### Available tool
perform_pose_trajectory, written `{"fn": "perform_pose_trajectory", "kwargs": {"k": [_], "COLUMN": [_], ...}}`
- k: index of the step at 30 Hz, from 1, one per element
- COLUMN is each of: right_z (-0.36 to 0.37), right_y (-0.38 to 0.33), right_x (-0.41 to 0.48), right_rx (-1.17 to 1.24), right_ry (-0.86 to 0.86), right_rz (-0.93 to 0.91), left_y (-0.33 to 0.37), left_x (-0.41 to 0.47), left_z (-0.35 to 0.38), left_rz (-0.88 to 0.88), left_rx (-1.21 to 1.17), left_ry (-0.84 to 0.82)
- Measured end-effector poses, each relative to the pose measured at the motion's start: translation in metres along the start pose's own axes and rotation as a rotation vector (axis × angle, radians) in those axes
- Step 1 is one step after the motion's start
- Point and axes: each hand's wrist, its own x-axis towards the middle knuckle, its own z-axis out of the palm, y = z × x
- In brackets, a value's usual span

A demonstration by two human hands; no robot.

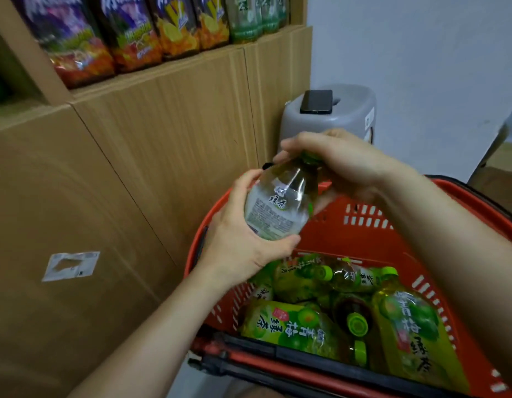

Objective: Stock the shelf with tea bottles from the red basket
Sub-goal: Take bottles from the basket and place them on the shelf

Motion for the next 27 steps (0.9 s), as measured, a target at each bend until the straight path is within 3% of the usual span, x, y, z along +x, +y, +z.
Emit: {"fn": "perform_pose_trajectory", "kwargs": {"k": [4,6,9,15,21,27], "right_z": [0.036,0.059,0.103,0.194,0.296,0.385], "right_y": [-0.033,-0.040,-0.059,-0.128,-0.196,-0.235], "right_x": [0.004,0.003,0.000,-0.003,0.004,0.008], "right_rx": [0.089,0.017,-0.048,-0.044,0.024,0.081], "right_ry": [-0.044,-0.140,-0.297,-0.400,-0.324,-0.251], "right_rz": [-0.101,-0.176,-0.294,-0.558,-0.729,-0.776], "left_y": [0.007,0.014,0.025,0.050,0.072,0.077], "left_x": [-0.004,-0.008,-0.020,-0.055,-0.080,-0.115], "left_z": [-0.045,-0.072,-0.115,-0.220,-0.336,-0.420], "left_rz": [-0.112,-0.131,-0.102,-0.052,-0.033,-0.038], "left_rx": [-0.545,-0.681,-0.659,-0.558,-0.351,-0.242], "left_ry": [0.216,0.271,0.332,0.429,0.544,0.642]}}
